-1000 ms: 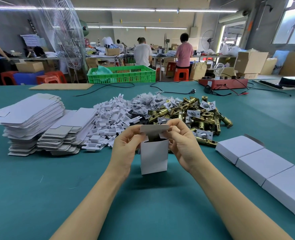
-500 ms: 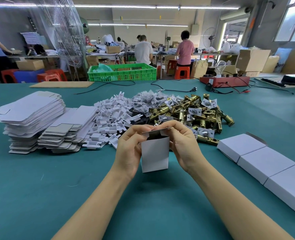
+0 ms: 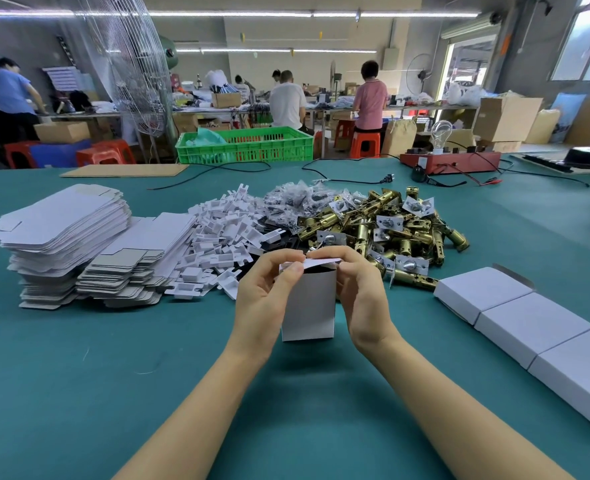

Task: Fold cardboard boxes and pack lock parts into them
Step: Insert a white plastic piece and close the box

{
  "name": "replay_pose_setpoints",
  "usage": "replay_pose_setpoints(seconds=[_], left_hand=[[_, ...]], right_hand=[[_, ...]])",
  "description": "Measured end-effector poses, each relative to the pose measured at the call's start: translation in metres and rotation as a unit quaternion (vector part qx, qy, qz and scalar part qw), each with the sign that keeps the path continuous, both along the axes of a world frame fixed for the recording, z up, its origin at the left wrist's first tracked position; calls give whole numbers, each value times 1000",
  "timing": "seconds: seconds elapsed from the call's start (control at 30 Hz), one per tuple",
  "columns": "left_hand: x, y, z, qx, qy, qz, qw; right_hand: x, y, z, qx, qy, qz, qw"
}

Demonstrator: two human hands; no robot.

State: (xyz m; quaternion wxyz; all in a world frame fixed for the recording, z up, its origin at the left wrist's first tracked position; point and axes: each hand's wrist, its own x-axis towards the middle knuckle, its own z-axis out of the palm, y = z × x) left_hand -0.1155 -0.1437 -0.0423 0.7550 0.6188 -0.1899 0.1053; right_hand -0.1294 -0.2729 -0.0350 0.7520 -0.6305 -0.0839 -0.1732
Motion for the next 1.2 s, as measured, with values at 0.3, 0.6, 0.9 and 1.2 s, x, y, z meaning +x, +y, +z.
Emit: replay_pose_setpoints(seconds=[0.3, 0.6, 0.9, 1.2], left_hand=[[4, 5, -3, 53, -31, 18, 998], [6, 6, -3, 73, -86, 43, 993], [9, 8, -3, 59, -53, 33, 996], [6, 9, -1, 49, -39, 4, 998]], right_hand=[[-1, 2, -3, -81, -34, -45, 995], [0, 3, -10, -146, -70, -60, 985], [2, 3, -9, -128, -74, -57, 987], [2, 0, -12, -150, -96, -74, 981]])
